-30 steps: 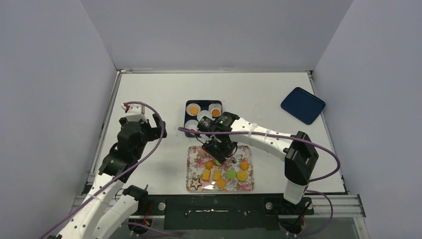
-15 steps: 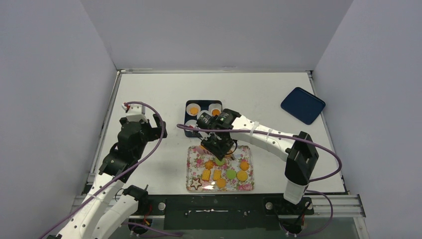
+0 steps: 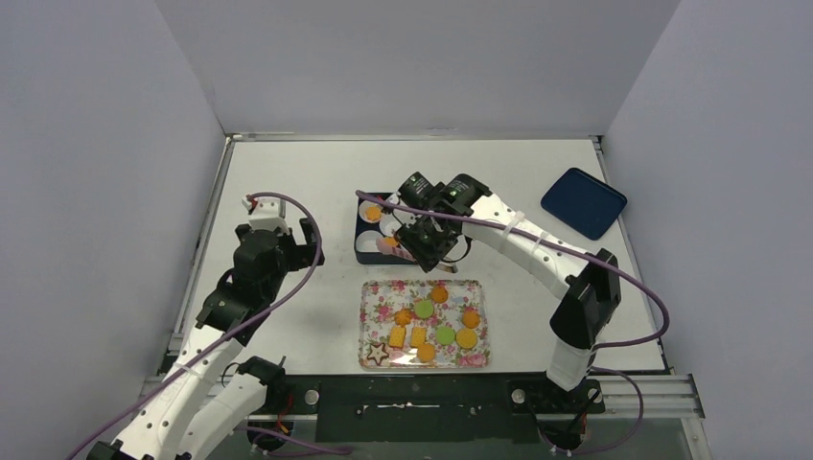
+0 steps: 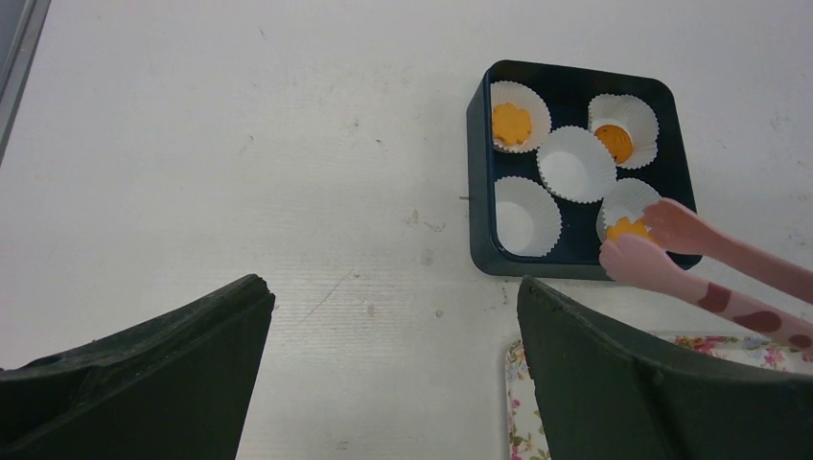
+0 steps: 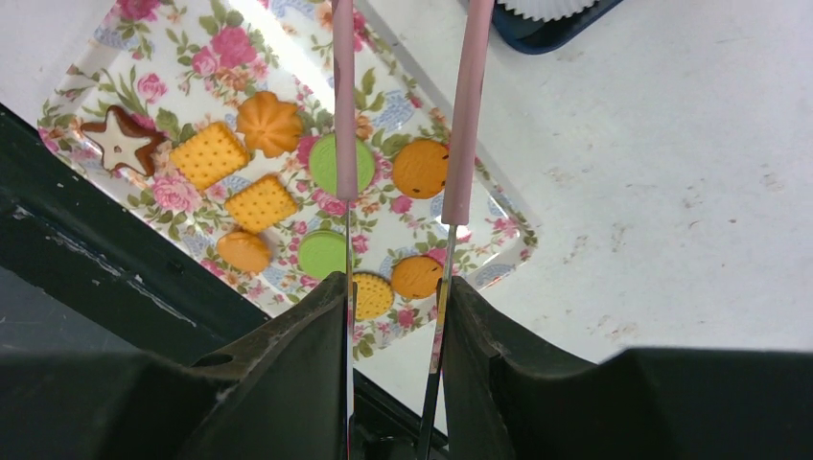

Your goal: Pack the cookies

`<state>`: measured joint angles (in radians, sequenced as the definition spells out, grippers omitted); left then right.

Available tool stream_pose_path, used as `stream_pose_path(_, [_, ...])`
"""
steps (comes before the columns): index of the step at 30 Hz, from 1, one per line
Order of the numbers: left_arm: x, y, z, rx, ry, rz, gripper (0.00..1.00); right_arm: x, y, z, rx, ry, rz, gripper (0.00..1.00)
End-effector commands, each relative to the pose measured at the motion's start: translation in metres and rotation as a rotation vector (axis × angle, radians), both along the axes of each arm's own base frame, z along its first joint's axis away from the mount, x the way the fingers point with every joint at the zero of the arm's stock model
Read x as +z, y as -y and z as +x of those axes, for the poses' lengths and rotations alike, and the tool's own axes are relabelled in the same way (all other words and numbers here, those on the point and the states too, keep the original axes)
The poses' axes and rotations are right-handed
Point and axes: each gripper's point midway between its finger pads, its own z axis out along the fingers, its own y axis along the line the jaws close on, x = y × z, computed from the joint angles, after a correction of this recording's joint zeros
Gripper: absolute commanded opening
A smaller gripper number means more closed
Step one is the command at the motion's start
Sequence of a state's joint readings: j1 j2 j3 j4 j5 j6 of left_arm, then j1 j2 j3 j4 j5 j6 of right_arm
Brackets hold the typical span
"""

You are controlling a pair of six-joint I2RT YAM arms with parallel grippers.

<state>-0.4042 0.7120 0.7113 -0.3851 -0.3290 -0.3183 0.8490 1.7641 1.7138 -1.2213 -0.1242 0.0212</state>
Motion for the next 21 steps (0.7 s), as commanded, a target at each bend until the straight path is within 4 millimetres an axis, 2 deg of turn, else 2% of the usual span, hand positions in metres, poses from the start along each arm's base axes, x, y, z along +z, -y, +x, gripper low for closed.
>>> stream_pose_path(1, [0.011, -0.001, 0.007, 0.003, 0.037, 0.001, 0.97, 0.017, -0.007, 0.024, 0.034, 0.050, 0.061, 0.15])
stream_pose_path(9, [0.009, -0.003, 0.010, 0.010, 0.031, 0.008, 0.97, 0.004, -0.018, 0.047, 0.050, 0.023, 0.075, 0.15])
stream_pose_path(21, [0.012, 0.000, 0.010, -0.005, 0.043, 0.004, 0.97, -0.013, -0.039, 0.062, 0.070, -0.008, 0.089, 0.16])
